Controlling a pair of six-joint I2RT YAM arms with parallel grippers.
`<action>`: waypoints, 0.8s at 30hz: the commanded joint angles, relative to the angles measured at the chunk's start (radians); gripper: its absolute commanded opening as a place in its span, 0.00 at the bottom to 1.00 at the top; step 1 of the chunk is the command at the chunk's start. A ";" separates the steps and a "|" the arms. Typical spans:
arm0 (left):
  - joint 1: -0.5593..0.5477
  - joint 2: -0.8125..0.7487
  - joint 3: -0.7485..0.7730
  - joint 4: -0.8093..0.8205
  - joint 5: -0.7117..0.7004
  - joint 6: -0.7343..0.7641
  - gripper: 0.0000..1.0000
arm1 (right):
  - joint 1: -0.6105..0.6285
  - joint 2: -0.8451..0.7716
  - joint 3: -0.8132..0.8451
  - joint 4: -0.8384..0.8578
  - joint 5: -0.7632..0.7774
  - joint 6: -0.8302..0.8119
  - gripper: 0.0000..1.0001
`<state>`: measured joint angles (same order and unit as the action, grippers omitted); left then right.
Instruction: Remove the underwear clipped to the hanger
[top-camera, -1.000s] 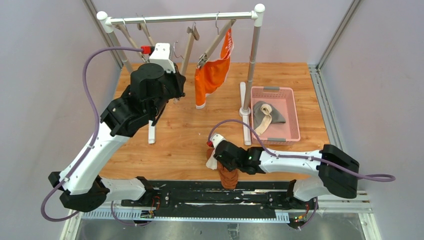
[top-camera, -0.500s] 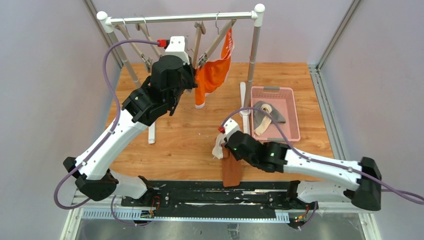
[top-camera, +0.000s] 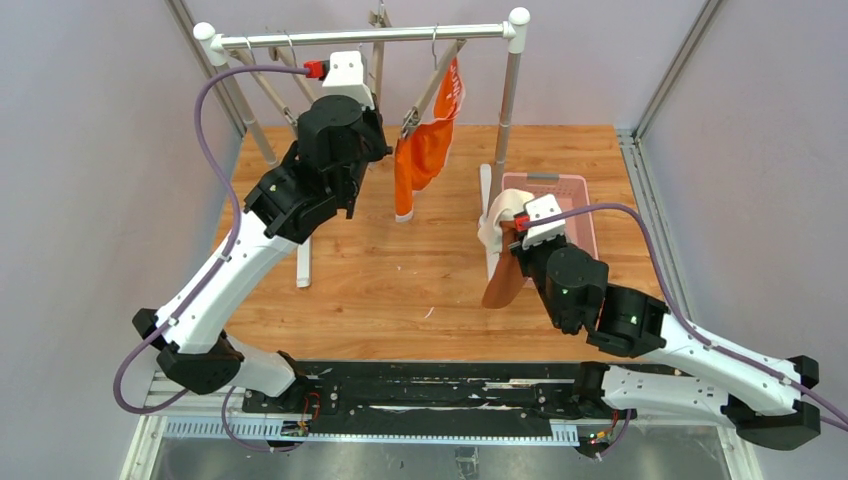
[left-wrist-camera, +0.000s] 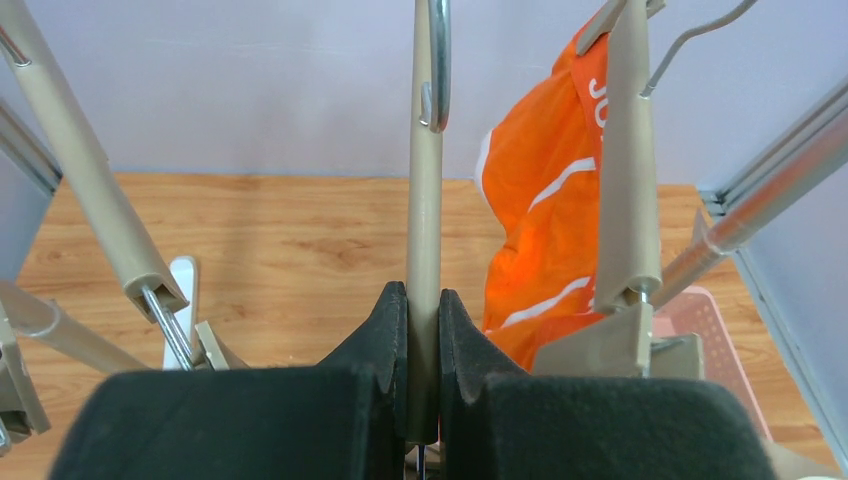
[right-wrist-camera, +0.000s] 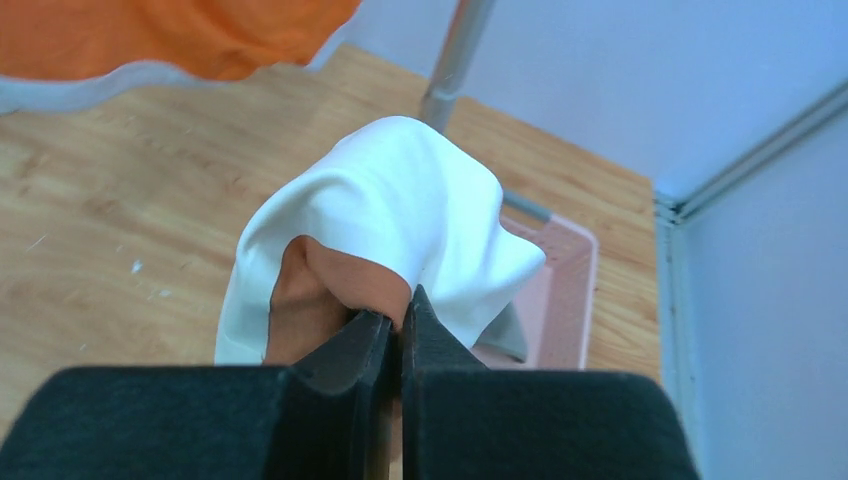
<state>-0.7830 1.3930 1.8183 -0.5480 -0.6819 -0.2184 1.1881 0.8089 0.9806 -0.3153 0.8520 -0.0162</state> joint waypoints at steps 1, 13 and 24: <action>-0.003 0.021 0.008 0.073 -0.059 0.022 0.00 | -0.057 -0.002 0.038 0.214 0.186 -0.240 0.01; 0.032 0.083 0.082 0.062 -0.068 0.039 0.00 | -0.638 0.031 0.030 0.210 -0.172 -0.128 0.01; 0.146 0.105 0.071 0.035 -0.011 -0.006 0.00 | -0.812 0.181 -0.030 0.249 -0.359 -0.045 0.01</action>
<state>-0.6697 1.4910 1.8668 -0.5251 -0.6975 -0.1974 0.4168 0.9619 0.9783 -0.1070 0.5808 -0.1204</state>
